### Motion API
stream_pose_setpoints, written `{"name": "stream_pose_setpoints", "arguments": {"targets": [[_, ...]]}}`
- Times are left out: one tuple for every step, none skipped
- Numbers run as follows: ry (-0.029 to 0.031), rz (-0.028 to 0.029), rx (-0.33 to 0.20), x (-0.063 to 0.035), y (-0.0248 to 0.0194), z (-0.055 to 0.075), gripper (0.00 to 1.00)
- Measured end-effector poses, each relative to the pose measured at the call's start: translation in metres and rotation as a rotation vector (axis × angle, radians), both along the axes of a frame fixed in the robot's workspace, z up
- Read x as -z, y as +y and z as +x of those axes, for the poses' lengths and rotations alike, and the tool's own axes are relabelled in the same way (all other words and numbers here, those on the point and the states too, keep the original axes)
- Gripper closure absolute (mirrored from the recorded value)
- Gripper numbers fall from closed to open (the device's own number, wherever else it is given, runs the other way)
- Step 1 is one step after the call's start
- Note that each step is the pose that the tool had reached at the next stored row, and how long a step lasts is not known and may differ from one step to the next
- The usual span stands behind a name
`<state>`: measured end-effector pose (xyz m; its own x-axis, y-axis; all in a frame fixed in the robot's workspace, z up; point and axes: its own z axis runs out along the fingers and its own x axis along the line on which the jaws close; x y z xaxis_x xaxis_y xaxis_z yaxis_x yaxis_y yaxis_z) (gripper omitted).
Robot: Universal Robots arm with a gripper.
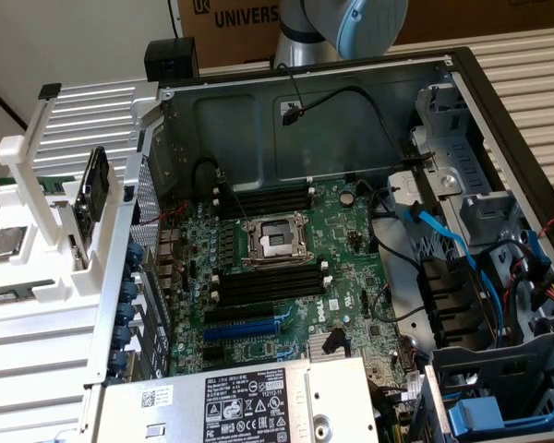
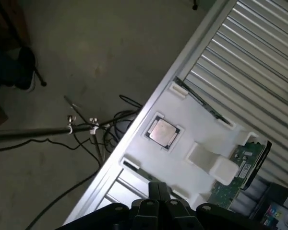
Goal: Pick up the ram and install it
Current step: 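Pick up the ram and move it above insertion slot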
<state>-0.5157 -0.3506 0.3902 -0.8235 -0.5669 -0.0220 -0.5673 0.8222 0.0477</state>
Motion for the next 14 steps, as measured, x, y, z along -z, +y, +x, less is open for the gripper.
{"name": "stream_pose_setpoints", "arguments": {"targets": [[-0.0002, 0.0000, -0.018, 0.0000, 0.0000, 0.0000, 0.90], [-0.0007, 0.0000, -0.037, 0.0000, 0.0000, 0.0000, 0.90], [-0.0013, 0.0000, -0.055, 0.0001, 0.0000, 0.0000, 0.90], [-0.0030, 0.0000, -0.092, 0.0001, 0.0000, 0.0000, 0.90], [-0.0051, -0.0001, -0.128, 0.0002, -0.0001, 0.0001, 0.90], [-0.0077, -0.0001, -0.165, 0.0003, -0.0001, 0.0001, 0.90], [-0.0104, -0.0002, -0.201, 0.0004, 0.0000, 0.0001, 0.90], [-0.0119, -0.0002, -0.220, 0.0006, 0.0000, 0.0001, 0.90], [-0.0138, -0.0003, -0.239, 0.0007, 0.0000, 0.0000, 0.90], [-0.0155, -0.0005, -0.257, 0.0007, 0.0000, 0.0000, 0.90], [-0.0174, -0.0006, -0.274, 0.0007, 0.0000, 0.0000, 0.90], [-0.0218, -0.0009, -0.311, 0.0008, 0.0000, 0.0000, 0.90], [-0.0241, -0.0011, -0.328, 0.0008, 0.0000, 0.0000, 0.90], [-0.0278, -0.0015, -0.344, 0.0009, 0.0000, 0.0000, 0.90]]}}
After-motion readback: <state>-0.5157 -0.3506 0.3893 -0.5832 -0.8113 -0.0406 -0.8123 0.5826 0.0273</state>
